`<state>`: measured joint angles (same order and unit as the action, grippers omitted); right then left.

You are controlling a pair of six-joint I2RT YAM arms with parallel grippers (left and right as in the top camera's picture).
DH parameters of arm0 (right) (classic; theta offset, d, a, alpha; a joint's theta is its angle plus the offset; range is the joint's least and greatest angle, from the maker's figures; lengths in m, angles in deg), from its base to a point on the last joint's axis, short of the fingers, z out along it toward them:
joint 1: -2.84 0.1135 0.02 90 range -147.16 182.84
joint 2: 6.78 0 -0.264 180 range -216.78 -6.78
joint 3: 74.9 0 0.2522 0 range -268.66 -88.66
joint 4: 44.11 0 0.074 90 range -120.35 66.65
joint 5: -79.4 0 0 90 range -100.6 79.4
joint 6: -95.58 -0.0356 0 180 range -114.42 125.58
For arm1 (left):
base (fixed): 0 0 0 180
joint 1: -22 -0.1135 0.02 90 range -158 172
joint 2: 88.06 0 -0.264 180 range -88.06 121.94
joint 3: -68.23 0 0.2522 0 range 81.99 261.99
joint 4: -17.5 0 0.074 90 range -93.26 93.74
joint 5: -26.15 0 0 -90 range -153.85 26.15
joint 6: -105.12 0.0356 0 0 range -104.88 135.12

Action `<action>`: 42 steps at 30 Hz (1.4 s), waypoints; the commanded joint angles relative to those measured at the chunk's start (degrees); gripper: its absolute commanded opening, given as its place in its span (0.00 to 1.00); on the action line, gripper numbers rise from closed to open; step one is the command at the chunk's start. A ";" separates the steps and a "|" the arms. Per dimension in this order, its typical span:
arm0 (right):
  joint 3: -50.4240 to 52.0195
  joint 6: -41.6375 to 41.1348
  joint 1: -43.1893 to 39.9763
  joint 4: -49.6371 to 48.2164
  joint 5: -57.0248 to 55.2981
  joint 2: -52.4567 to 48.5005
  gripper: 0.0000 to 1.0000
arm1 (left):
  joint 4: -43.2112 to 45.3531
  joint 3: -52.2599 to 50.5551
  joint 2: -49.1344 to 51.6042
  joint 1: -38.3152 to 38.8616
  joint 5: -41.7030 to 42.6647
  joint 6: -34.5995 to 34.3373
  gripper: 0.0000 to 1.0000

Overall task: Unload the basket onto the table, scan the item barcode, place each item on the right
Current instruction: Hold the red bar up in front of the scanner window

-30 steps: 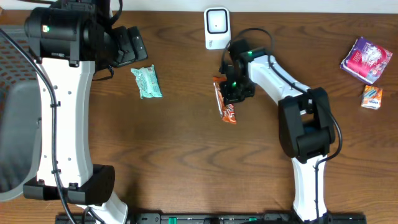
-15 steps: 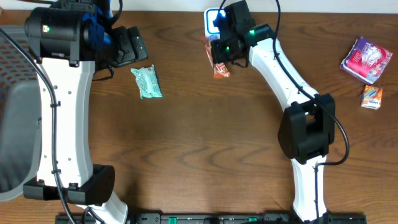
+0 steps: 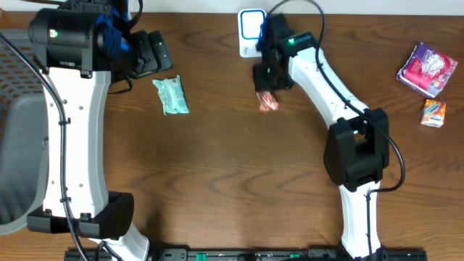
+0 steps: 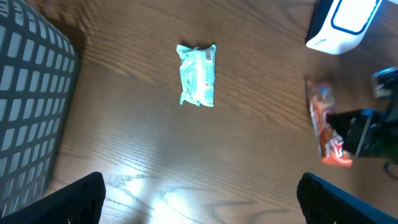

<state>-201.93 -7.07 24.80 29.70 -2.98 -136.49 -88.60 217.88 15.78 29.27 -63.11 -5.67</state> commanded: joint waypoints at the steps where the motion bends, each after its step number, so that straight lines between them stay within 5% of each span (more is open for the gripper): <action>1: 3.65 2.91 0.59 1.01 -3.58 0.20 0.29 | -4.44 0.13 0.31 -0.24 -0.33 0.11 0.98; 2: 4.42 2.89 0.59 0.74 -4.48 0.20 0.57 | -4.44 0.13 0.31 -0.24 -0.33 0.11 0.98; 3: 5.11 2.89 0.59 0.37 -4.96 0.20 0.75 | -4.44 0.13 0.31 -0.24 -0.33 0.11 0.98; 4: 5.42 2.89 0.59 0.37 -4.96 0.20 0.82 | -4.44 0.13 0.31 -0.24 -0.33 0.11 0.98; 11: 8.87 3.52 0.68 0.28 -4.90 0.15 0.90 | -4.44 0.13 0.31 -0.24 -0.33 0.11 0.98; 16: 15.17 3.39 1.36 -5.35 -2.49 0.13 0.83 | -4.44 0.13 0.31 -0.24 -0.33 0.11 0.98; 18: 18.08 2.84 1.88 -8.90 -0.57 0.13 0.66 | -4.44 0.13 0.31 -0.24 -0.33 0.11 0.98; 22: 22.77 2.23 3.50 -13.86 -1.99 0.09 0.50 | -4.44 0.13 0.31 -0.24 -0.33 0.11 0.98; 25: 25.90 -1.73 4.83 -16.57 -7.87 0.00 0.20 | -4.44 0.13 0.31 -0.24 -0.33 0.11 0.98; 26: 27.02 -2.67 5.40 -17.53 -10.01 -0.15 0.02 | -4.44 0.13 0.31 -0.24 -0.33 0.13 0.98; 33: 27.56 -3.19 7.39 -19.15 -13.14 0.22 0.01 | -4.44 0.13 0.31 -0.24 -0.33 0.11 0.98; 42: 6.95 -2.03 3.98 -19.63 -10.03 2.21 0.01 | -4.44 0.13 0.31 -0.24 -0.33 0.11 0.98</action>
<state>-188.49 -9.21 30.24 11.13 -13.75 -134.82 -88.60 217.88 15.78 29.27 -63.11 -5.65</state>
